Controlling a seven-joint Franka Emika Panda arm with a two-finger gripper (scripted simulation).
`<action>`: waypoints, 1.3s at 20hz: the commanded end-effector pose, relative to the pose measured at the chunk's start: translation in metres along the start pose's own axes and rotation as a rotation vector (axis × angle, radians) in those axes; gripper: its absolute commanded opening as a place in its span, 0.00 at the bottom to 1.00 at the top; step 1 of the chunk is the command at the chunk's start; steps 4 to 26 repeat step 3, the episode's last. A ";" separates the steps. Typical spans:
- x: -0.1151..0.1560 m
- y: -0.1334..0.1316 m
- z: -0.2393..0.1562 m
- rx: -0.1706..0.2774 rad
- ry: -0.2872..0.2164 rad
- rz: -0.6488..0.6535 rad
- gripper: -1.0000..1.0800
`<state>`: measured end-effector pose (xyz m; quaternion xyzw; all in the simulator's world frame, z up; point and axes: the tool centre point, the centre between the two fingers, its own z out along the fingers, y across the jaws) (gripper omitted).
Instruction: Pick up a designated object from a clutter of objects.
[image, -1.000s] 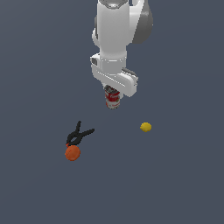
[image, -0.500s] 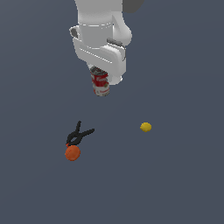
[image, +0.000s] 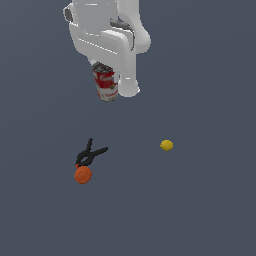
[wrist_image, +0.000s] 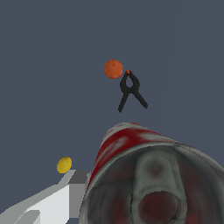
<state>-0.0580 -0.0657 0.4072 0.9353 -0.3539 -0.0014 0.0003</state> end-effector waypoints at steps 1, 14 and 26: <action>0.002 0.001 -0.006 0.002 0.002 -0.001 0.00; 0.003 0.001 -0.007 0.002 0.002 -0.001 0.00; 0.003 0.001 -0.007 0.002 0.002 -0.001 0.00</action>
